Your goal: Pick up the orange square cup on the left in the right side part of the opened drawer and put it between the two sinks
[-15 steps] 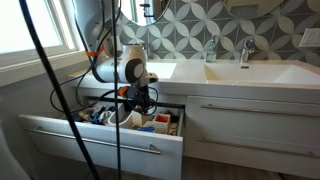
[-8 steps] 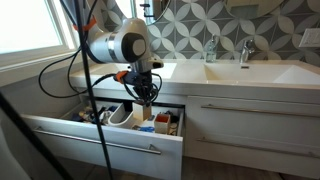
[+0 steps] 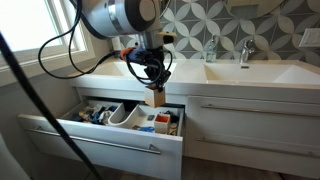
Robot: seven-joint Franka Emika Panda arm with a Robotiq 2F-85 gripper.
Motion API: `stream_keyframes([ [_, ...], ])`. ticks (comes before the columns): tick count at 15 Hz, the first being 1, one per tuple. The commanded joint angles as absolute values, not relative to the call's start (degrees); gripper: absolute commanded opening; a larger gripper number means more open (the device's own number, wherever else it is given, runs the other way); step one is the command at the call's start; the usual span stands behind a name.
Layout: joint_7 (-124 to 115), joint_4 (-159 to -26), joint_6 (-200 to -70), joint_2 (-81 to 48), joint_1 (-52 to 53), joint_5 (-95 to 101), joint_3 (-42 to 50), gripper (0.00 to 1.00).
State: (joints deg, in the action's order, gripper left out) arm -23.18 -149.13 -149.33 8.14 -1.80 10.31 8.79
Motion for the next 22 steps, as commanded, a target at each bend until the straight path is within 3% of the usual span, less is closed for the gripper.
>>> stream_keyframes([
  [1,-22.71,-149.24,-149.24,8.13,-4.15,9.57,6.29,0.04],
  [12,-26.74,-137.25,-146.02,7.99,-10.96,8.39,6.54,0.02],
  [22,-40.69,-112.22,-124.94,-5.74,-10.79,-3.32,8.76,0.02],
])
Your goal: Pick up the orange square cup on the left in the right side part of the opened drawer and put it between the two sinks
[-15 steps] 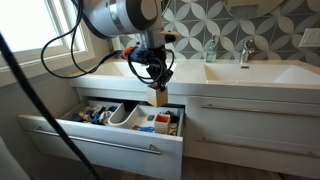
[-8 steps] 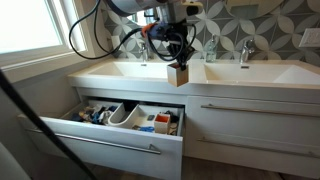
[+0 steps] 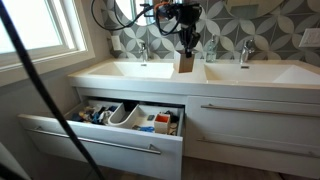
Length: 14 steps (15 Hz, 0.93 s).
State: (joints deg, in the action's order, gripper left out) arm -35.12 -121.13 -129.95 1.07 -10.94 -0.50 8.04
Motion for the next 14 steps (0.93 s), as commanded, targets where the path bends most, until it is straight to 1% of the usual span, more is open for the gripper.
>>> stream_keyframes([
  [1,-43.01,-109.80,-123.40,-7.70,-10.60,-3.64,9.04,0.02],
  [4,-51.34,-102.30,-119.60,-13.22,-9.97,-3.99,9.82,0.02],
  [5,-52.39,-101.02,-120.15,-14.02,-9.77,-4.10,9.85,0.01],
  [6,-48.82,-106.79,-122.58,-10.45,-9.82,-2.51,9.93,0.04],
  [9,-51.13,-103.16,-122.20,-13.31,-9.51,-2.75,10.02,0.04],
  [12,-51.36,-102.69,-121.91,-13.55,-9.51,-2.79,10.07,0.04],
  [13,-51.37,-102.66,-121.89,-13.55,-9.52,-2.81,10.09,0.01],
  [14,-53.16,-101.08,-121.84,-14.77,-9.16,-2.45,10.18,0.02],
])
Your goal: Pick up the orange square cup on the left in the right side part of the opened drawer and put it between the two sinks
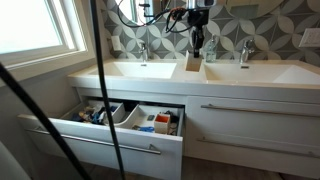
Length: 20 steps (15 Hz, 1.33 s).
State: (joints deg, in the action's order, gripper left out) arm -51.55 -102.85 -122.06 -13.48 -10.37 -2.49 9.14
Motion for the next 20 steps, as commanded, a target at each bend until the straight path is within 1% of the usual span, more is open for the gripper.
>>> stream_keyframes([
  [1,-53.60,-99.93,-121.39,-15.48,-9.01,-2.79,10.05,0.02],
  [12,-62.19,-84.97,-122.52,-27.45,-5.41,-1.28,10.19,0.02],
  [20,-62.22,-76.06,-121.64,-35.98,-3.62,-0.49,10.22,0.02],
])
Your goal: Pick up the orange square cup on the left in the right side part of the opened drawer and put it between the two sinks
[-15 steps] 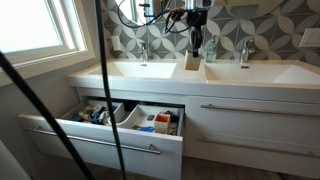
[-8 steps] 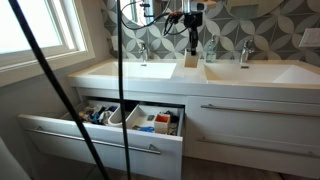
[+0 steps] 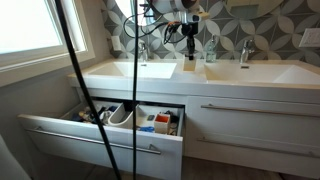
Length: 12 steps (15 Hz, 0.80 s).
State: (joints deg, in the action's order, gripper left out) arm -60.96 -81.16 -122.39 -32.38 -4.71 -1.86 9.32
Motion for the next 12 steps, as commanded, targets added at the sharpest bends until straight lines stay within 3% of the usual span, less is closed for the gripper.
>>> stream_keyframes([
  [1,-62.20,-75.29,-121.53,-36.68,-3.44,-0.33,10.33,0.05],
  [2,-62.12,-74.52,-121.34,-37.30,-3.40,-0.36,10.37,0.07],
  [4,-61.80,-73.63,-121.12,-38.12,-3.20,-0.05,10.50,0.27],
  [12,-48.53,-81.40,-119.83,-28.28,-4.08,0.38,8.72,0.80],
])
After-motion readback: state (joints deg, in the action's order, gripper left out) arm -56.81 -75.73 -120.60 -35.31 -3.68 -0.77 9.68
